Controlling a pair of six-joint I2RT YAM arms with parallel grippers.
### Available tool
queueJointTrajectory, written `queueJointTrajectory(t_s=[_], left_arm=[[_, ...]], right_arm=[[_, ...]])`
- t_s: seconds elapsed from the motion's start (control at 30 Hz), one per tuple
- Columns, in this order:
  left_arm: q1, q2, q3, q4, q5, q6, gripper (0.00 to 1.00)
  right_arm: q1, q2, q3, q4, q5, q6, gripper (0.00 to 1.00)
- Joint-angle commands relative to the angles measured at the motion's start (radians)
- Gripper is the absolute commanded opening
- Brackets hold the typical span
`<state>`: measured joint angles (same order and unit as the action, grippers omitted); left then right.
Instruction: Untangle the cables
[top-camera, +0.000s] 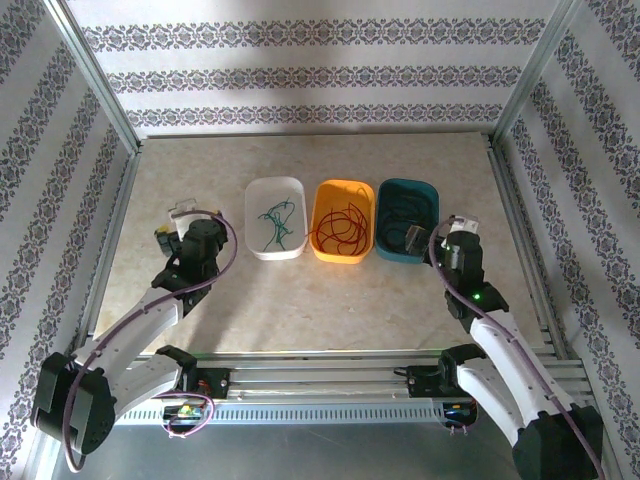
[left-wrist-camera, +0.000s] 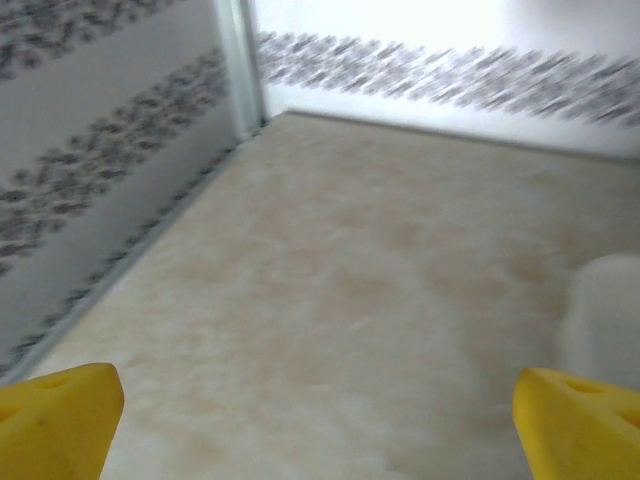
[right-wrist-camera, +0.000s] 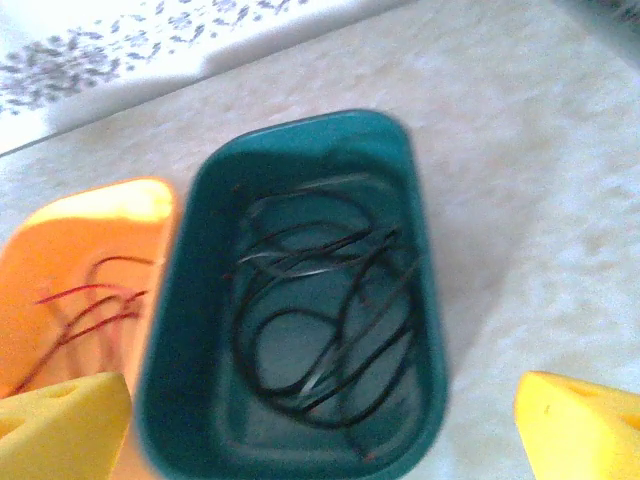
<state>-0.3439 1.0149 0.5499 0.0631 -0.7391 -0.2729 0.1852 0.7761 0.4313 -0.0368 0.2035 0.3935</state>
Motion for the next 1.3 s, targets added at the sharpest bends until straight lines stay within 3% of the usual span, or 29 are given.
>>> queueJointTrajectory(t_s=[0.0, 0.07, 0.13, 0.27, 0.33, 0.5, 0.63, 0.73, 0.83, 0.93, 1.0, 1.07, 1.1, 1.13, 1.17, 1.23, 1.27], left_arm=[[0.032, 0.049, -0.081, 0.085, -0.093, 0.138, 0.99], [0.037, 0.100, -0.116, 0.173, -0.063, 0.149, 0.99], [0.056, 0.171, -0.122, 0.204, -0.036, 0.093, 0.99], [0.070, 0.302, -0.077, 0.237, 0.008, 0.112, 0.99], [0.077, 0.342, -0.076, 0.332, 0.051, 0.156, 0.99], [0.123, 0.435, -0.055, 0.500, 0.172, 0.217, 0.99], [0.172, 0.512, 0.036, 0.425, 0.245, 0.212, 0.99], [0.204, 0.500, 0.026, 0.427, 0.304, 0.195, 0.99], [0.231, 0.474, -0.004, 0.453, 0.345, 0.180, 0.99], [0.237, 0.472, -0.018, 0.490, 0.348, 0.198, 0.99], [0.237, 0.478, -0.028, 0.533, 0.331, 0.222, 0.99], [0.237, 0.491, -0.061, 0.624, 0.326, 0.246, 0.99], [0.251, 0.538, -0.111, 0.790, 0.367, 0.266, 0.99], [0.249, 0.542, -0.114, 0.793, 0.374, 0.279, 0.99], [0.255, 0.512, -0.092, 0.682, 0.396, 0.247, 0.99], [0.258, 0.540, -0.130, 0.831, 0.429, 0.281, 0.99], [0.261, 0.523, -0.129, 0.786, 0.443, 0.267, 0.99]], right_arm=[[-0.004, 0.054, -0.068, 0.262, 0.263, -0.139, 0.98], [-0.005, 0.131, -0.069, 0.305, 0.338, -0.157, 0.98], [-0.004, 0.215, -0.081, 0.404, 0.350, -0.197, 0.98], [-0.006, 0.349, -0.139, 0.593, 0.351, -0.244, 0.98], [-0.005, 0.398, -0.136, 0.646, 0.385, -0.260, 0.98], [-0.031, 0.477, -0.139, 0.790, 0.306, -0.314, 0.98], [-0.047, 0.565, -0.097, 0.850, 0.252, -0.358, 0.98], [-0.069, 0.709, -0.128, 1.102, 0.156, -0.394, 0.98], [-0.109, 0.670, -0.099, 0.964, 0.048, -0.363, 0.98], [-0.142, 0.782, -0.133, 1.161, -0.089, -0.373, 0.98], [-0.145, 0.724, -0.095, 0.991, -0.116, -0.377, 0.98], [-0.150, 0.758, -0.098, 1.055, -0.128, -0.373, 0.98], [-0.151, 0.755, -0.097, 1.048, -0.128, -0.373, 0.98], [-0.153, 0.748, -0.094, 1.031, -0.131, -0.373, 0.98], [-0.154, 0.748, -0.093, 1.028, -0.134, -0.371, 0.98], [-0.156, 0.749, -0.094, 1.032, -0.132, -0.368, 0.98], [-0.158, 0.750, -0.093, 1.030, -0.131, -0.367, 0.98]])
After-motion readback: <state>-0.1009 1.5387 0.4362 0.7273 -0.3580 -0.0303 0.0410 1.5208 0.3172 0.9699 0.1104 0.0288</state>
